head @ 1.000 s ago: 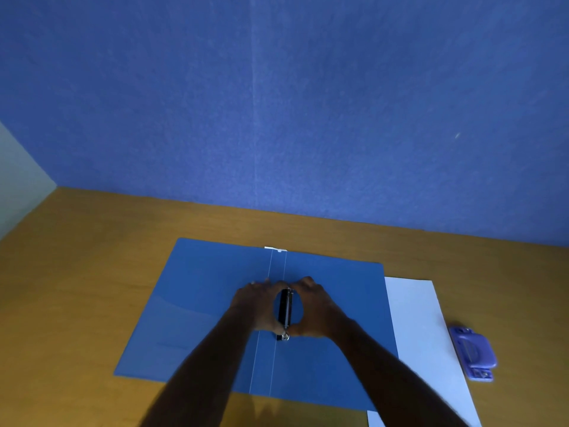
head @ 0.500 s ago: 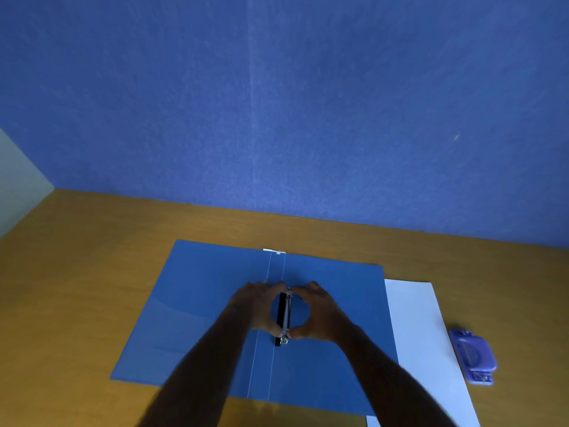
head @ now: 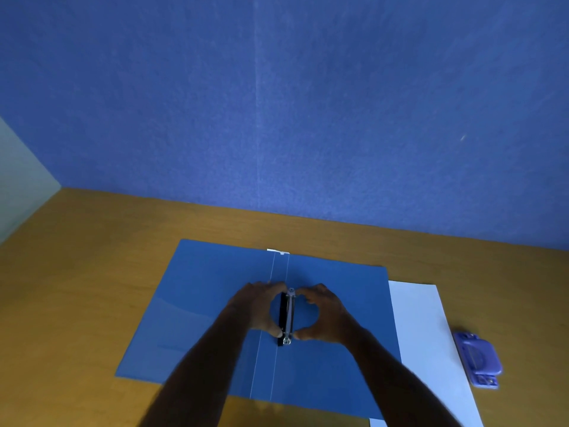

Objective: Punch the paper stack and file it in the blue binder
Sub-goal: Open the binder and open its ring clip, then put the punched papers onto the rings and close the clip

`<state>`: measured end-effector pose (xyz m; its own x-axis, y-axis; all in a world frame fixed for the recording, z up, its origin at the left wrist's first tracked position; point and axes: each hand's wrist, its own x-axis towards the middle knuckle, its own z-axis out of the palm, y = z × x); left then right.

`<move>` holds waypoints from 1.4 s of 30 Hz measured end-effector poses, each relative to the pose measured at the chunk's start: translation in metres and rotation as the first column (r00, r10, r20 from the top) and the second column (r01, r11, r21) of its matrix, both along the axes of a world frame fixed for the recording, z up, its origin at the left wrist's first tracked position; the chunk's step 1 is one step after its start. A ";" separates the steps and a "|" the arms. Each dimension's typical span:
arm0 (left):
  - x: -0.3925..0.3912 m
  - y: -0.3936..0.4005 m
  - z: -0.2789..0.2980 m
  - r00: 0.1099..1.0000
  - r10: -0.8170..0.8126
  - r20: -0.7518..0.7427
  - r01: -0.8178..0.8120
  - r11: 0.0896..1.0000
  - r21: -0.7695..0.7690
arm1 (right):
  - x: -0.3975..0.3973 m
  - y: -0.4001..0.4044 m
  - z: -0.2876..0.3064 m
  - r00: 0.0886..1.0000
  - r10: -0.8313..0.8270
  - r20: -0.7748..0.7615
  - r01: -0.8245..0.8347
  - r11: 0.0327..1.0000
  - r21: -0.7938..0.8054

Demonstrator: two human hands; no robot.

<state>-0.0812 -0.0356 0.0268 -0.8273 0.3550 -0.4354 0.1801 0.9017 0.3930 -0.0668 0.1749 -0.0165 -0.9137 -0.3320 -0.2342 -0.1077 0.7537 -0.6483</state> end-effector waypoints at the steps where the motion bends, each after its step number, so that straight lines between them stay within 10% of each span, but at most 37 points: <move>1: 0.000 0.000 0.000 1.000 0.001 -0.005 -0.001 1.000 0.001 | -0.001 0.000 0.001 1.000 0.003 0.004 -0.003 1.000 0.002; 21: 0.016 -0.007 -0.014 0.999 0.044 0.032 -0.046 0.997 0.058 | 0.024 0.020 0.006 0.979 -0.195 0.055 0.200 0.974 -0.104; 31: 0.061 0.062 -0.031 0.869 -0.105 -0.484 0.139 0.990 0.037 | 0.074 0.125 0.001 0.632 -0.755 -0.177 0.765 0.644 -0.016; 42: 0.092 0.125 -0.037 0.894 -0.406 -0.191 0.372 0.908 -0.192 | 0.141 0.175 -0.007 0.423 -0.880 -0.216 0.899 0.376 0.225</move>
